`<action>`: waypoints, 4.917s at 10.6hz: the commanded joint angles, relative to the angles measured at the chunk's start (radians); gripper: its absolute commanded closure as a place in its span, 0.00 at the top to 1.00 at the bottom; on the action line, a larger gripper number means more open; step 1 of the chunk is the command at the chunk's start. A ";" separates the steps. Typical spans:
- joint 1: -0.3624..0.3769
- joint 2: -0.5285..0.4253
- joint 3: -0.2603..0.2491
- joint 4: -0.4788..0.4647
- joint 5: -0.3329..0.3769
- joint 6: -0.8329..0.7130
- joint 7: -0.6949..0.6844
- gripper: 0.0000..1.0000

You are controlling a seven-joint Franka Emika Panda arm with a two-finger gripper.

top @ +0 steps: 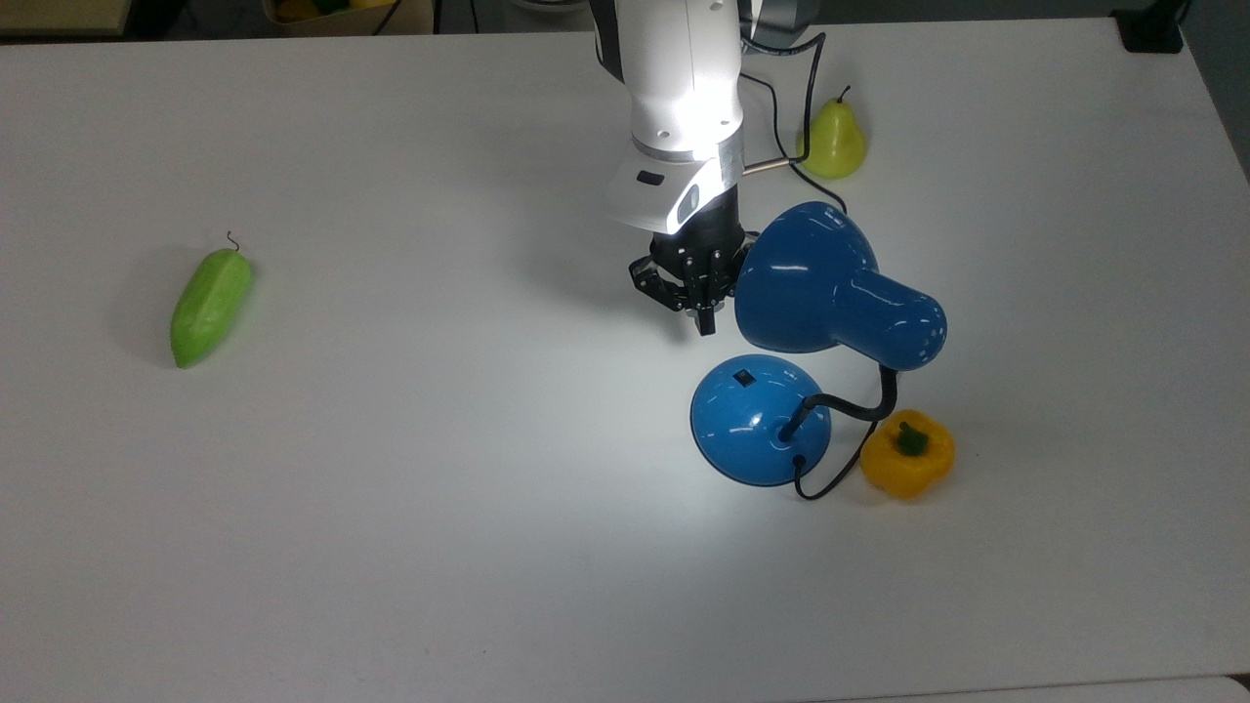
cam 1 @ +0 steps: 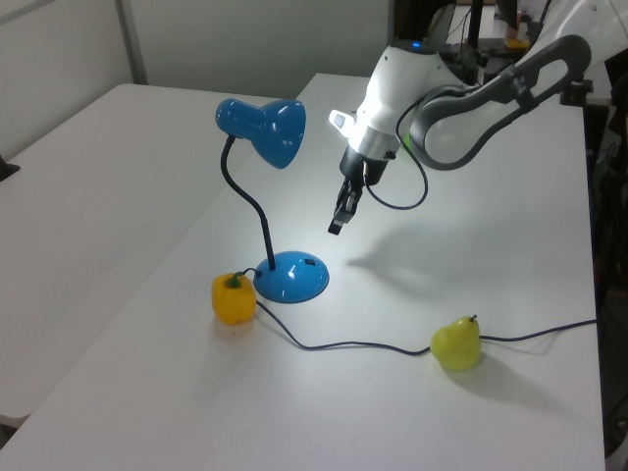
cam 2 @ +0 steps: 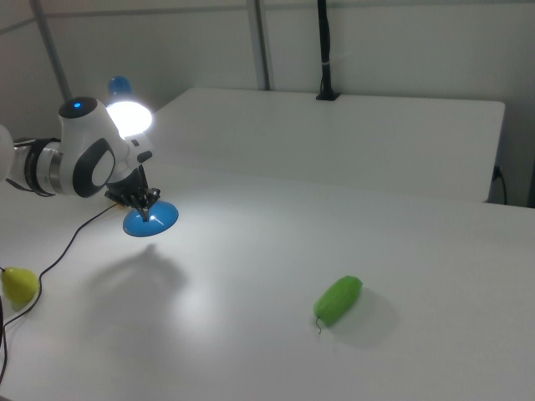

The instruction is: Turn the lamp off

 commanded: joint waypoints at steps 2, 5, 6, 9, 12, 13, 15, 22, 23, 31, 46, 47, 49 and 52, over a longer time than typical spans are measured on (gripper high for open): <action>0.041 0.051 -0.009 -0.004 0.003 0.124 -0.015 0.00; 0.044 0.065 -0.009 0.002 0.001 0.134 -0.014 0.00; 0.043 0.071 -0.009 0.005 0.001 0.134 -0.014 0.00; 0.055 0.097 -0.009 0.034 0.001 0.143 -0.007 0.00; 0.056 0.114 -0.009 0.036 0.000 0.192 -0.004 0.00; 0.056 0.114 -0.009 0.036 0.000 0.193 -0.003 0.00; 0.058 0.126 -0.009 0.036 -0.002 0.224 -0.004 0.00; 0.056 0.145 -0.009 0.025 -0.028 0.224 -0.004 0.00; 0.056 0.146 -0.009 0.019 -0.028 0.223 -0.004 0.00; 0.052 0.072 -0.009 -0.004 -0.028 0.032 -0.003 0.00; -0.212 -0.380 -0.013 0.285 -0.051 -1.138 0.301 1.00; -0.265 -0.390 -0.004 0.285 -0.031 -1.134 0.284 1.00; -0.293 -0.398 -0.004 0.282 0.007 -1.065 0.208 1.00; -0.278 -0.400 -0.015 0.237 0.023 -0.922 0.043 1.00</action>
